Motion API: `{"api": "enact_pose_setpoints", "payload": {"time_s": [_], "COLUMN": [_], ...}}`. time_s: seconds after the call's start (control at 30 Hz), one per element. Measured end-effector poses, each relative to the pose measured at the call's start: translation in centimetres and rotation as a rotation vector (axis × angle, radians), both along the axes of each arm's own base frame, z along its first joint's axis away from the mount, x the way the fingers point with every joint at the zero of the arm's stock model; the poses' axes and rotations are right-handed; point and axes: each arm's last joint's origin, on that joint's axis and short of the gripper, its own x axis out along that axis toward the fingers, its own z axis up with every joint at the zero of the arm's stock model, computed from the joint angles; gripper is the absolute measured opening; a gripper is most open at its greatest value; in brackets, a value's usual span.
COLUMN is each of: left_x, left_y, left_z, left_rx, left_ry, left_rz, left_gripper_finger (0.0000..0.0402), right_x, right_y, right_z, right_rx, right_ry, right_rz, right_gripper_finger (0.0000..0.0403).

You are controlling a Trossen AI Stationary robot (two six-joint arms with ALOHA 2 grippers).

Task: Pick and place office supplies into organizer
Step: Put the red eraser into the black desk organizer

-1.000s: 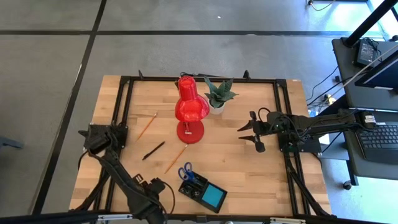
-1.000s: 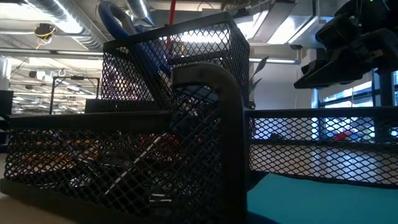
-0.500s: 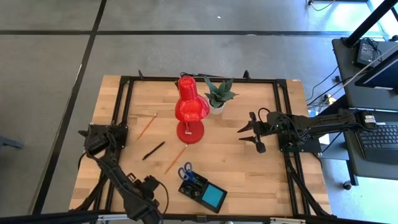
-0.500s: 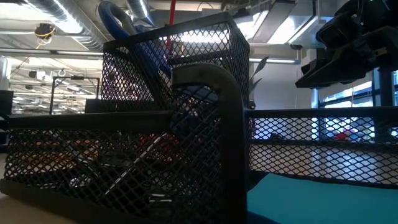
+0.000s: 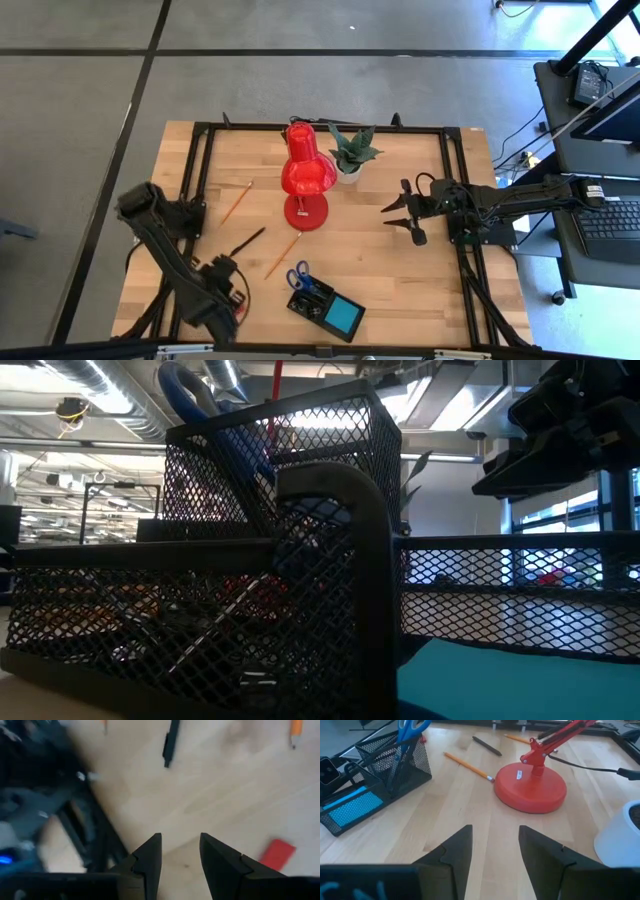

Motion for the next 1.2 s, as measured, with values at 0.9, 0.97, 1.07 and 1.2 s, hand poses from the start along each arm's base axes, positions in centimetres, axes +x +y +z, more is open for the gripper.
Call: {"api": "enact_pose_setpoints", "payload": {"time_s": [0.9, 0.97, 1.07, 1.2], "left_x": [2.1, 2.3, 2.4, 2.6], "left_y": [1.5, 1.6, 1.8, 1.9], "left_z": [-6.7, -6.7, -6.7, -6.7], "left_rx": [-0.507, -0.495, -0.487, -0.486], "left_ry": [-0.329, -0.336, -0.34, -0.342], "left_rz": [-0.16, -0.181, -0.198, -0.192], "left_gripper_finger": [0.0125, 0.0125, 0.0125, 0.0125], "right_x": [0.2, 0.2, 0.2, 0.2], "right_y": [-0.2, -0.2, -0.2, -0.2], "right_z": [0.5, 0.5, 0.5, 0.5], "right_rx": [-0.038, -0.036, -0.036, -0.036], "right_ry": [-0.058, -0.058, -0.058, -0.058], "right_rz": [-0.074, -0.074, -0.074, -0.074], "right_gripper_finger": [0.0165, 0.0165, 0.0165, 0.0165]}}
